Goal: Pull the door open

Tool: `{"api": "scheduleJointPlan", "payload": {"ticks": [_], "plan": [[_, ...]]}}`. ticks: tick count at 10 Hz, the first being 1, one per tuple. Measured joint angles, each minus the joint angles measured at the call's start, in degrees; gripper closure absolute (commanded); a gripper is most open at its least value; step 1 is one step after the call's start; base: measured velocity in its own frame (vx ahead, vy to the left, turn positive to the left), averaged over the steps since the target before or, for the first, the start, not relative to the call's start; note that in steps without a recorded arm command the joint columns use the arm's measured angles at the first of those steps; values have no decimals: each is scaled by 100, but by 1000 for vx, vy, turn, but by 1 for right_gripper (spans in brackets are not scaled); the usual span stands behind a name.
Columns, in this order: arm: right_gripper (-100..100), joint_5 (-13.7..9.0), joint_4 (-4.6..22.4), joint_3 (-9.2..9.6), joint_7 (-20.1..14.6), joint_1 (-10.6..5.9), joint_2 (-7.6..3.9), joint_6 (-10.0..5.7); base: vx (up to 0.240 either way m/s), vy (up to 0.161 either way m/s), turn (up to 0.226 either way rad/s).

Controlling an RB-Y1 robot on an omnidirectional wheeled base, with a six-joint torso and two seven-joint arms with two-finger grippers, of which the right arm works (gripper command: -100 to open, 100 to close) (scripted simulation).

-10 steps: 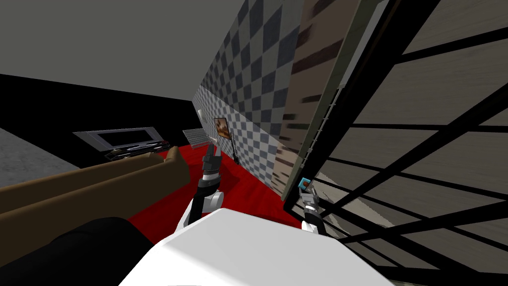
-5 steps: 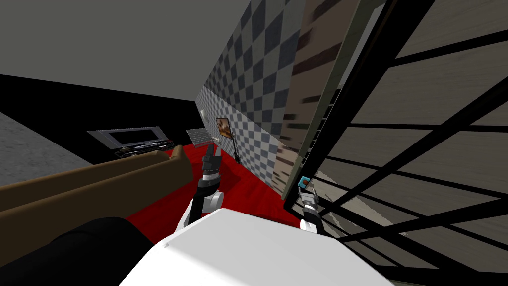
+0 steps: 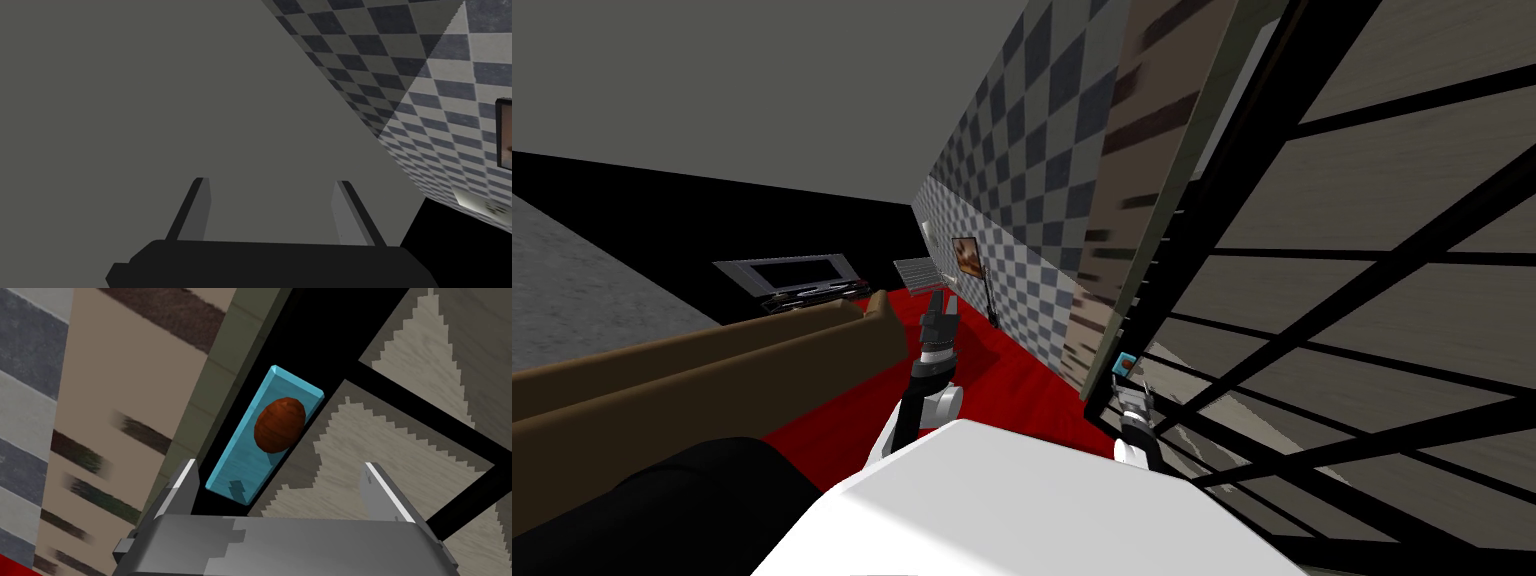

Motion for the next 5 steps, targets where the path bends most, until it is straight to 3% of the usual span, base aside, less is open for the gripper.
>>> {"api": "scheduleJointPlan", "payload": {"ticks": [5], "plan": [[-100,-197,-12,29,-706,-33,59,12,-52,-6,37]]}}
